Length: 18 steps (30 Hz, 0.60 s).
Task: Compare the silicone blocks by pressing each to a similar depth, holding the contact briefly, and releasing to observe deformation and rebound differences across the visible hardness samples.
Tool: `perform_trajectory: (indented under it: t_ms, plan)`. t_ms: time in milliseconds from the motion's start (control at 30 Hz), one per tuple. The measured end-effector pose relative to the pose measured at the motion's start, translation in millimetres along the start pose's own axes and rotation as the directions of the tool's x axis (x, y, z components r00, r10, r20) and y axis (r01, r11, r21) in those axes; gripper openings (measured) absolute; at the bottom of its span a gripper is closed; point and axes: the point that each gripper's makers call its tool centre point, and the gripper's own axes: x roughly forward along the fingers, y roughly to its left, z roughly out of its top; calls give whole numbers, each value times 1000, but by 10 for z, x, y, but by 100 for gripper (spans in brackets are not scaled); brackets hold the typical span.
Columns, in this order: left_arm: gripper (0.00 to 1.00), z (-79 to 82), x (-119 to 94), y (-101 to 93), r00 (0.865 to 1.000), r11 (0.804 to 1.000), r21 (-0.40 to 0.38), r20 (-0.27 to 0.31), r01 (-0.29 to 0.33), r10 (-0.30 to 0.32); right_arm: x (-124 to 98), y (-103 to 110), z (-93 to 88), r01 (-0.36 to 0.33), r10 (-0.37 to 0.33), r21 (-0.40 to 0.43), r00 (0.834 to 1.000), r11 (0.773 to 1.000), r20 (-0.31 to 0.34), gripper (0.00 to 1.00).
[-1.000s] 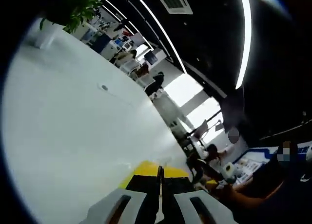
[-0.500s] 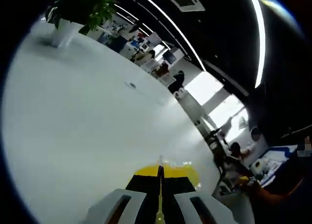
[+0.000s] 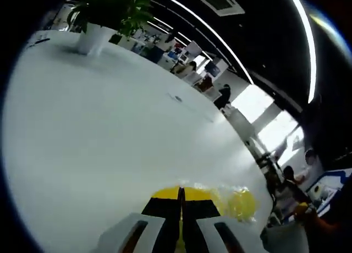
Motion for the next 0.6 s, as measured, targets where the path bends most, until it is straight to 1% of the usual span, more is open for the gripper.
perform_trajectory:
  t_ms: [67,100,133,200,267,300,367,400,433,567,600]
  plan:
    - [0,-16,-7,37,1000,999,45,-8,-22,22,-4,-14,-66,0,1,14,1000,1000,-15,96]
    - [0,-29,-12,15,1000,998,63,-13,-10,11,-6,-14,-91,-3,4,20,1000,1000,-21,96]
    - [0,-39,-15,23,1000,997,72,-19,-14,15,-7,-11,-106,-5,5,24,1000,1000,-27,96]
    - [0,-49,-32,83,999,987,153,-30,-38,43,-15,-18,-122,-5,6,27,999,1000,-33,96]
    - [0,-89,-60,134,995,979,191,-51,-73,84,-19,-31,-132,-8,9,32,999,999,-35,96]
    - [0,-84,-59,124,996,979,191,-45,-66,76,-21,-39,-137,-9,10,37,999,999,-36,96]
    - [0,-74,-66,112,997,985,163,-42,-54,61,-23,-40,-135,-11,13,44,999,999,-36,96]
    - [0,-79,-63,126,996,980,186,-43,-69,78,-22,-36,-138,-12,14,45,999,999,-40,96]
    - [0,-77,-58,120,996,980,188,-41,-69,78,-21,-35,-144,-14,16,44,999,999,-44,96]
    - [0,-83,-48,160,994,982,163,-38,-91,98,1,-37,-153,-21,22,31,998,999,-55,96]
    - [0,-97,-39,161,994,985,143,-45,-95,103,9,-27,-158,-25,27,32,998,999,-56,96]
